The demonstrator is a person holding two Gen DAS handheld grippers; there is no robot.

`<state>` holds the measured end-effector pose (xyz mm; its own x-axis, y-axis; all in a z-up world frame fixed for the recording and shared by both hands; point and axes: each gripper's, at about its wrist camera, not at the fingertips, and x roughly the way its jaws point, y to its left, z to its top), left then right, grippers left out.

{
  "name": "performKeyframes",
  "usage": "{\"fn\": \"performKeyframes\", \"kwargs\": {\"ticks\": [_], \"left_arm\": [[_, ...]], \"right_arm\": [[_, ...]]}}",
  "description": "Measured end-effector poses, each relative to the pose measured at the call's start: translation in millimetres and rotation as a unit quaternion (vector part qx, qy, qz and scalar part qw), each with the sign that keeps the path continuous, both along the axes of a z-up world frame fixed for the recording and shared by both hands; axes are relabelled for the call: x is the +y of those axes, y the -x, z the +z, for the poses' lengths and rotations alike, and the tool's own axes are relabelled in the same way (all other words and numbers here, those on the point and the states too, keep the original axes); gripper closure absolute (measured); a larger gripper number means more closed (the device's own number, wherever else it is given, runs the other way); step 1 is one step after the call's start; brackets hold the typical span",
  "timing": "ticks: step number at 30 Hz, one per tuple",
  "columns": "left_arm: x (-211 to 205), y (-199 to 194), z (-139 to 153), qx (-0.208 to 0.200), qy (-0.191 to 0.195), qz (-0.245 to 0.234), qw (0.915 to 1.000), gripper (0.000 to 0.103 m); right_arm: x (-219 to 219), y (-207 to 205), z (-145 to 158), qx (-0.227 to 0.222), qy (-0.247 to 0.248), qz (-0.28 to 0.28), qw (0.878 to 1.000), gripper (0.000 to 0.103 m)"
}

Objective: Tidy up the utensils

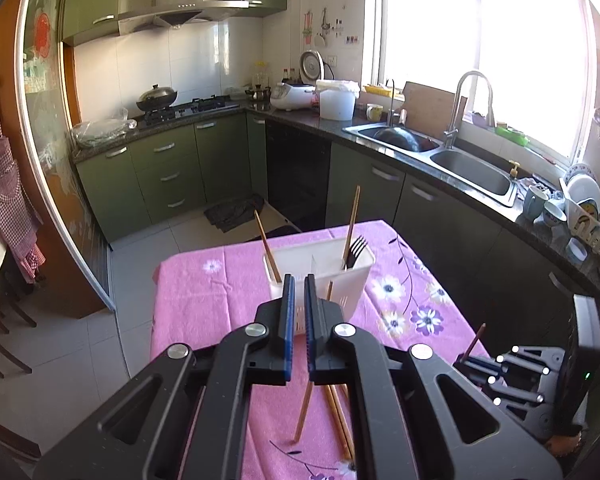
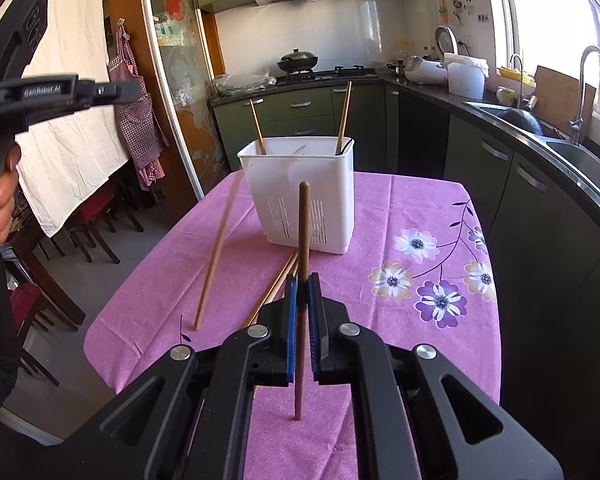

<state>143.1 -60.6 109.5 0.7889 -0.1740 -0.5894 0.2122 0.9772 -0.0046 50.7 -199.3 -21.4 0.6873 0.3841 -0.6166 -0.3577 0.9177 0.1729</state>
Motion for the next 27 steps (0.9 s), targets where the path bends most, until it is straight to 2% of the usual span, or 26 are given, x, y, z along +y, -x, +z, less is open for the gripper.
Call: {"fn": "performKeyframes", "kwargs": {"ticks": [3,6,10,14,17,21,23,25,27], "left_arm": [[-9,-12,16,-0.004,-0.007,-0.004,1.0000,0.098],[-17,-21,13,0.012,-0.003,-0.015,0.9998,0.098],[-21,-26,-6,0.036,-0.003,-0.027,0.9990,0.098],[-36,-29,-45,0.072,-0.036,-0.075,0.9939,0.098],[-62,-31,-87,0.107,-0.064,-0.148,0.9810,0.097],[-96,-43,-146,0.164,-0.089,-0.224,0.9566,0.091],[-108,-54,-170,0.184,-0.096,-0.255,0.9445,0.072],[-116,-66,-192,0.190,-0.118,-0.264,0.9383,0.060],[-122,-77,-208,0.202,-0.126,-0.280,0.9302,0.059]], "right_arm": [[-4,-2,-1,0.002,-0.009,0.001,1.000,0.097],[-7,-7,5,-0.002,-0.022,0.002,1.000,0.097],[-8,-15,33,-0.029,-0.032,0.006,0.999,0.097],[-10,-11,73,-0.076,-0.025,-0.002,0.997,0.097],[-16,-3,92,-0.100,-0.016,-0.015,0.995,0.097],[-30,6,99,-0.102,-0.005,-0.032,0.994,0.097],[-38,8,97,-0.095,-0.002,-0.041,0.995,0.097],[-45,9,95,-0.087,0.002,-0.049,0.995,0.097],[-51,8,92,-0.080,0.006,-0.055,0.995,0.097]]}}
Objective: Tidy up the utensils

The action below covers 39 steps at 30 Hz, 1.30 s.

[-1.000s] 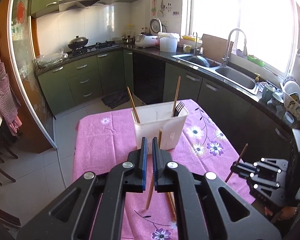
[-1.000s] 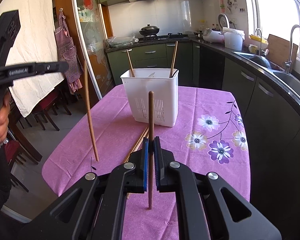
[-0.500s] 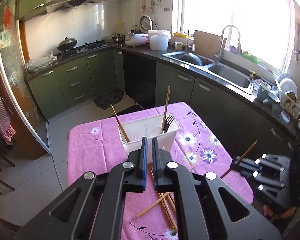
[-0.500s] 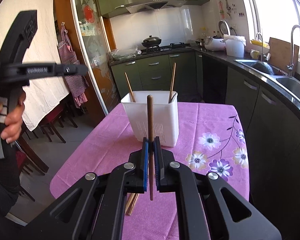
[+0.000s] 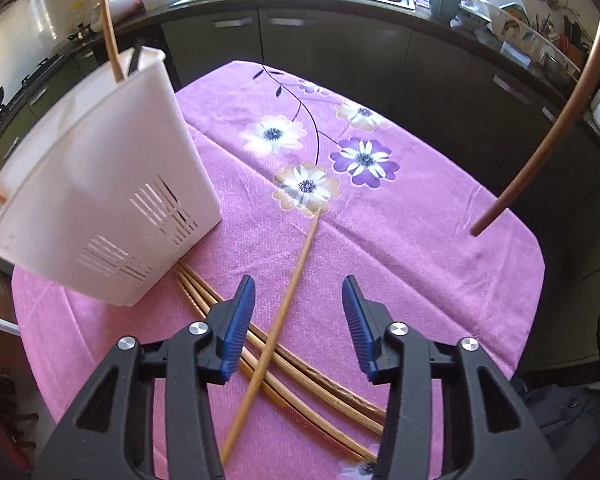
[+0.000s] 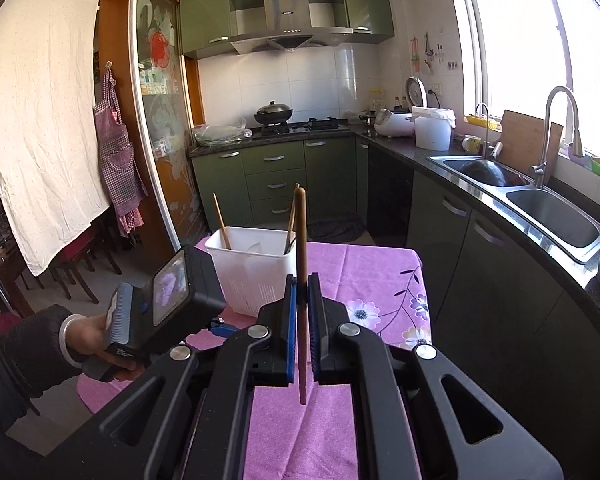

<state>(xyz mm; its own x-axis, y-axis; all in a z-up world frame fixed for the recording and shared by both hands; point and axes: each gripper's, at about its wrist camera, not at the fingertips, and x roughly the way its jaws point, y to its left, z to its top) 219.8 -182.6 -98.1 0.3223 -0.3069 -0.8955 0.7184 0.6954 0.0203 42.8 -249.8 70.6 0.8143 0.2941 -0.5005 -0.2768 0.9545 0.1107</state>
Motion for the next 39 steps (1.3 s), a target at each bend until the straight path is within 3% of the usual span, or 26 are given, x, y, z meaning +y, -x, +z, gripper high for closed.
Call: {"fn": "performKeyframes", "kwargs": {"ticks": [10,16,20,34,39], "left_arm": [[-14,-28,-48,0.033,-0.046,-0.035,0.9978,0.063],[-19,-28,-55,0.047,-0.044,-0.050,0.9967,0.092],[-20,-22,-54,0.041,-0.050,-0.054,0.9964,0.096],[38,38,41,-0.046,0.036,-0.020,0.9981,0.097],[64,65,59,-0.072,0.051,-0.004,0.9960,0.097]], "right_arm": [[-8,-20,-16,0.024,0.000,-0.002,1.000,0.097],[-6,-24,-21,0.029,-0.002,-0.003,1.000,0.097],[-6,-25,-21,0.029,-0.004,-0.003,1.000,0.097],[7,4,-11,0.011,-0.003,0.012,1.000,0.097],[16,12,-10,0.008,0.000,0.020,1.000,0.097]]}}
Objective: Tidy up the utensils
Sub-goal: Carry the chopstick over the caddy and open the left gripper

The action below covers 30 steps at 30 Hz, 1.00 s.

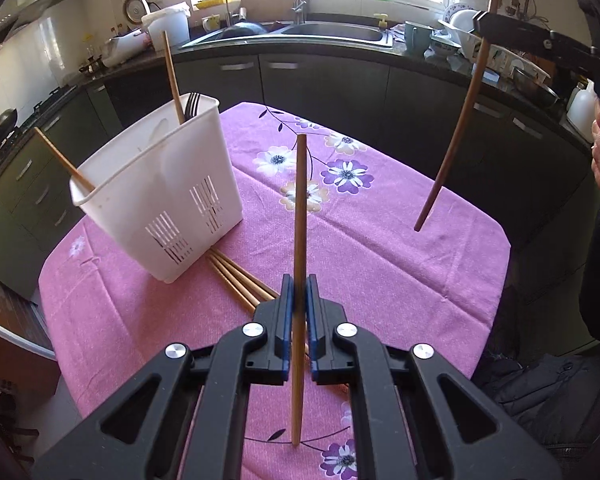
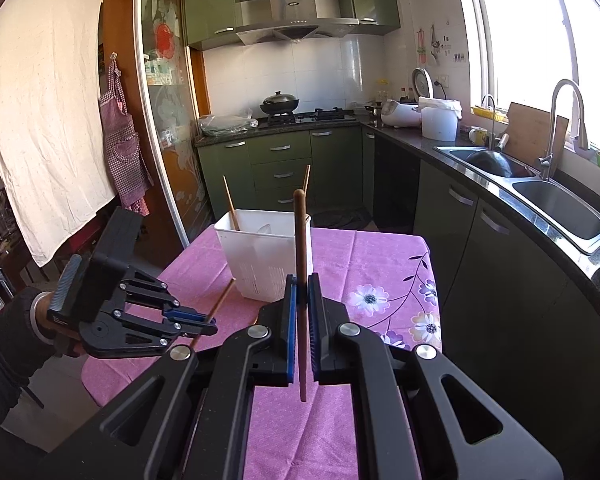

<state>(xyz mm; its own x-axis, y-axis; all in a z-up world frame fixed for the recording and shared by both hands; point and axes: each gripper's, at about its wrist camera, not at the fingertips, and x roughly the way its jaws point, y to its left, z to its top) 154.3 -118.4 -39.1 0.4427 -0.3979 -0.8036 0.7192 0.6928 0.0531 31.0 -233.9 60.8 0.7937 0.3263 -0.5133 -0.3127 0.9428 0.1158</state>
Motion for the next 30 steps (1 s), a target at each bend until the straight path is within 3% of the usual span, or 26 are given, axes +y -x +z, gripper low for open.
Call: {"fn": "performKeyframes", "kwargs": {"ticks": [10,15,25,30], "left_arm": [[34,23,20,-0.025,0.026,0.031,0.9989,0.097],[44,21,43,-0.034,0.042,0.044,0.9976,0.097],[42,-12,135,-0.067,0.074,0.087,0.9913,0.097],[43,-36,183,-0.102,0.088,0.123,0.9832,0.097]], "right_arm": [[10,15,6,-0.010,0.010,0.007,1.000,0.097],[10,13,5,-0.008,0.009,0.009,1.000,0.097],[0,-4,-11,0.011,-0.004,0.011,1.000,0.097],[-11,-13,-21,0.021,-0.013,0.007,1.000,0.097]]}}
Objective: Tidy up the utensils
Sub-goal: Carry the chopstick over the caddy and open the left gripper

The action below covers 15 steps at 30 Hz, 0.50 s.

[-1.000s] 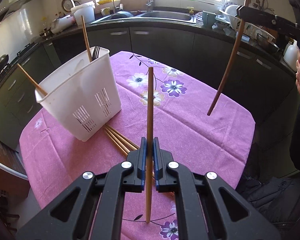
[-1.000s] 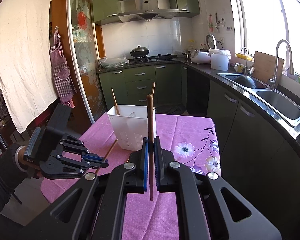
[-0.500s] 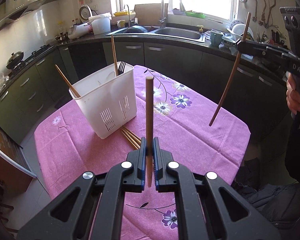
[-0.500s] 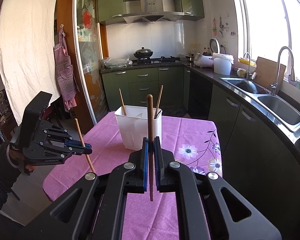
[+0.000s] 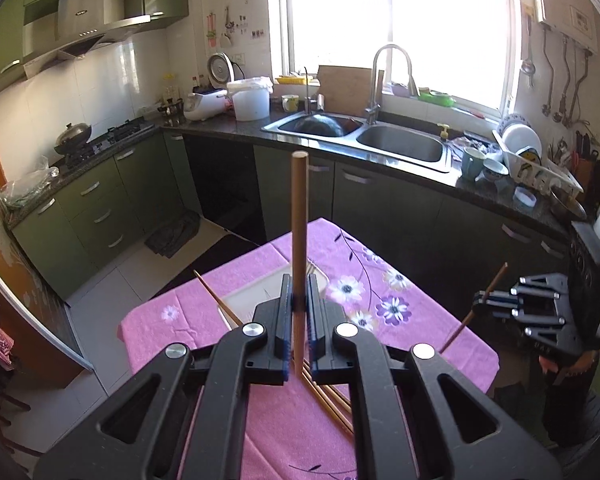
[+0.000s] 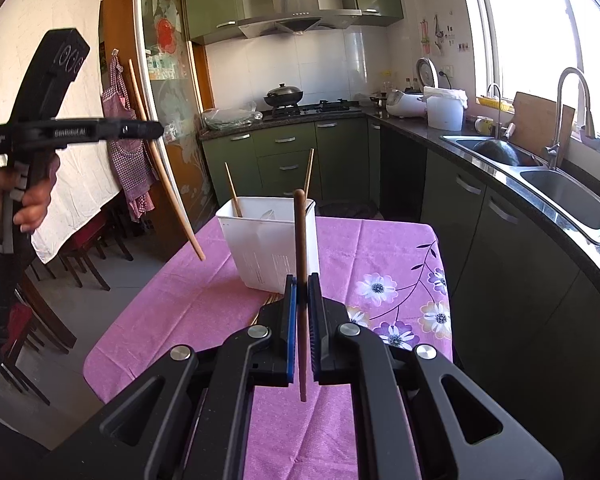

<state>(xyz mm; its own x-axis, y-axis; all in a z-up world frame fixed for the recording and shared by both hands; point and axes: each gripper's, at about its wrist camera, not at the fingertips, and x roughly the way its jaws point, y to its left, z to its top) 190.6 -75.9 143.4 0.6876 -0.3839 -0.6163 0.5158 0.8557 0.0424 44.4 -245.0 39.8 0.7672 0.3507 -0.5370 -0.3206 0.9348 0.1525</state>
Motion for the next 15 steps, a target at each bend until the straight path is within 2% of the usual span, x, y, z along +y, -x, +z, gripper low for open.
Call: {"fn": "performKeyframes", "kwargs": {"ticks": [3,6,9,15], "left_arm": [[2,-17,19,-0.025,0.014,0.024,0.9993,0.097],[2,-39,22,-0.036,0.020,0.052,0.9978,0.097],[1,-57,8,-0.042,0.008,0.078,0.9960,0.097],[0,-82,-42,0.006,-0.011,0.092,0.9957,0.097]], "right_arm": [[-6,-5,-5,0.005,-0.005,-0.002,1.000,0.097],[-11,-8,-10,0.010,-0.008,-0.005,1.000,0.097],[-15,-11,-11,0.013,-0.009,-0.009,1.000,0.097],[-13,-15,-4,0.007,-0.009,-0.010,1.000,0.097]]}}
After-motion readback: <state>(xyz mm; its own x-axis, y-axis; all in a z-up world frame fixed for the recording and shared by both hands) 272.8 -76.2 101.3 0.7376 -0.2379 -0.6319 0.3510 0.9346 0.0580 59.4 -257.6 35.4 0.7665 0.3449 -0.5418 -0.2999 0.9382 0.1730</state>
